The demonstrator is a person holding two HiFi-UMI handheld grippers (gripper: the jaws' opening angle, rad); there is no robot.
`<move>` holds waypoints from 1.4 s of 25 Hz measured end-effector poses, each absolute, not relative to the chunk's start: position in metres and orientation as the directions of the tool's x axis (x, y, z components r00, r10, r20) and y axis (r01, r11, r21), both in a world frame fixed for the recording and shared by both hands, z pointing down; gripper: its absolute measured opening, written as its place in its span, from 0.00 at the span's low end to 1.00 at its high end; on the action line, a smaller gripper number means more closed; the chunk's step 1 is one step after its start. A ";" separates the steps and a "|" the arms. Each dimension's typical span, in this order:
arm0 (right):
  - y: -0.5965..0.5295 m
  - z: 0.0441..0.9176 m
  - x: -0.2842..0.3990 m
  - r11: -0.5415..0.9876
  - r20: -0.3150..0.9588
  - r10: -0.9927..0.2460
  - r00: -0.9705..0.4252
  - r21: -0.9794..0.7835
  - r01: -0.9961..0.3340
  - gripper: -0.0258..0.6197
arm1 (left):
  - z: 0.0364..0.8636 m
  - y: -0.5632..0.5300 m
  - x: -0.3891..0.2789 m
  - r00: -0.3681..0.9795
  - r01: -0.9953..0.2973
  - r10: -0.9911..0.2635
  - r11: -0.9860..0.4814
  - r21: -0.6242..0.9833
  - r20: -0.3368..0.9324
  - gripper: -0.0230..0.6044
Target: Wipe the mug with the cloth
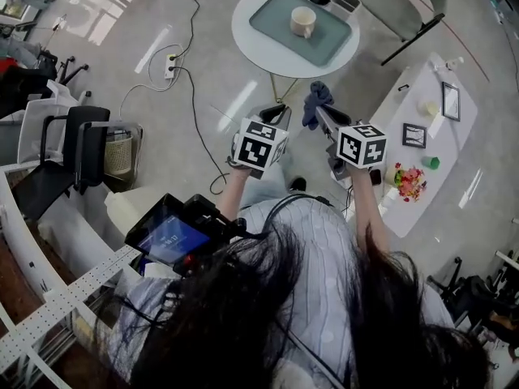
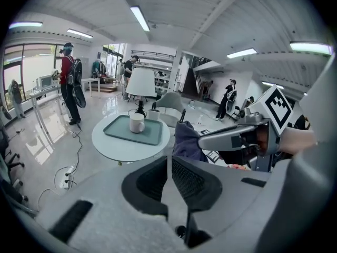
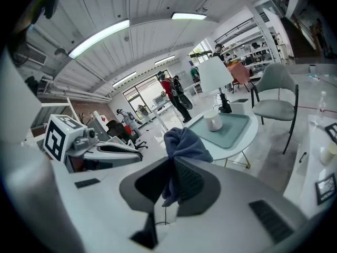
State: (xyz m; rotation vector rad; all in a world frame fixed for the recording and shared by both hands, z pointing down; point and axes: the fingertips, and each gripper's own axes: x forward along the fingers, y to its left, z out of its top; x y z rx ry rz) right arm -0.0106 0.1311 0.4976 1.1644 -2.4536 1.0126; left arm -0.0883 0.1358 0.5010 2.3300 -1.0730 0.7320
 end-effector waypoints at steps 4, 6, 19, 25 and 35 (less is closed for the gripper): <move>0.167 0.494 -0.009 0.462 0.469 -0.572 -0.673 -0.494 -0.737 0.12 | 0.495 0.176 -0.085 0.538 -0.800 -0.557 -0.573 0.177 0.633 0.10; 0.184 0.492 -0.007 0.468 0.467 -0.568 -0.678 -0.495 -0.733 0.12 | 0.494 0.194 -0.086 0.526 -0.809 -0.568 -0.563 0.167 0.633 0.10; 0.246 0.483 0.000 0.499 0.434 -0.564 -0.702 -0.499 -0.709 0.12 | 0.493 0.256 -0.087 0.478 -0.833 -0.594 -0.540 0.119 0.647 0.10; 0.255 0.478 -0.002 0.513 0.426 -0.565 -0.707 -0.489 -0.705 0.12 | 0.492 0.262 -0.085 0.477 -0.832 -0.595 -0.542 0.114 0.647 0.10; 0.258 0.472 -0.001 0.524 0.418 -0.573 -0.705 -0.474 -0.708 0.12 | 0.488 0.262 -0.084 0.482 -0.829 -0.600 -0.549 0.110 0.638 0.10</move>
